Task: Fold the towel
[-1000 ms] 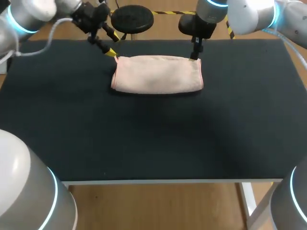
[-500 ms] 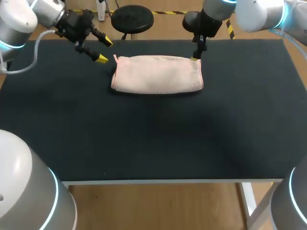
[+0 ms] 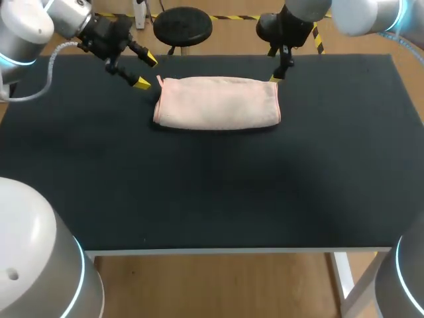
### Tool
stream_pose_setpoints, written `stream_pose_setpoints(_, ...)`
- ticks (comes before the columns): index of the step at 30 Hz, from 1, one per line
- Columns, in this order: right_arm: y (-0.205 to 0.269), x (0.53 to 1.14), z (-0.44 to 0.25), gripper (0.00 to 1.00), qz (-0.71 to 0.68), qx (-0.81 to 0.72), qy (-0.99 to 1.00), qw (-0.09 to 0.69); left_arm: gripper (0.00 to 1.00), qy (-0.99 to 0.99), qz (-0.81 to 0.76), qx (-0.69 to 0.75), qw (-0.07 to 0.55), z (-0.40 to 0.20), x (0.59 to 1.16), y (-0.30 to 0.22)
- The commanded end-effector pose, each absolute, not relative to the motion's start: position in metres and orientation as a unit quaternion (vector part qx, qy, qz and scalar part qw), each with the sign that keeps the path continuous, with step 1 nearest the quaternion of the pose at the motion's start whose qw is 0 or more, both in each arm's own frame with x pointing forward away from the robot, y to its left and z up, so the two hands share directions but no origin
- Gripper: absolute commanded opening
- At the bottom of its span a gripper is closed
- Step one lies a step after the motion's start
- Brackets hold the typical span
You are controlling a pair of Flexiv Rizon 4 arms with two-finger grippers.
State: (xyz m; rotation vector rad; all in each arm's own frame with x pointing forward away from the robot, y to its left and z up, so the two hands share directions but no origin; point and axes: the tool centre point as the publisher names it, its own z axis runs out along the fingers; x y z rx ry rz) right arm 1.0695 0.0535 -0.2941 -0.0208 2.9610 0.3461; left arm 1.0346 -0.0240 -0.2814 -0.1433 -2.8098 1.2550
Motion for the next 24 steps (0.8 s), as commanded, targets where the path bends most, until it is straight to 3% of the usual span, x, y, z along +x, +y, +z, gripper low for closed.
stream_pose_setpoints(1, 0.053, 1.07, -0.294, 1.0, 0.116, -0.007, 0.99, 0.08, 1.0, -0.912, 0.407, -0.047, 0.03, -0.282, 1.035, -0.024)
stream_pose_setpoints(7, 0.053, 1.07, -0.294, 1.0, 0.116, -0.007, 0.99, 0.08, 1.0, -0.912, 0.407, -0.047, 0.03, -0.282, 1.035, -0.024)
stream_pose_setpoints(21, 0.065, 1.061, -0.298, 1.0, 0.342, 0.316, 0.88, 0.09, 1.0, -0.912, 0.407, -0.047, 0.03, -0.282, 1.035, -0.024)
stream_pose_setpoints(24, 0.066, 1.058, -0.299, 1.0, 0.363, 0.418, 0.831, 0.055, 1.0, -0.912, 0.407, -0.047, 0.03, -0.282, 1.035, -0.024)
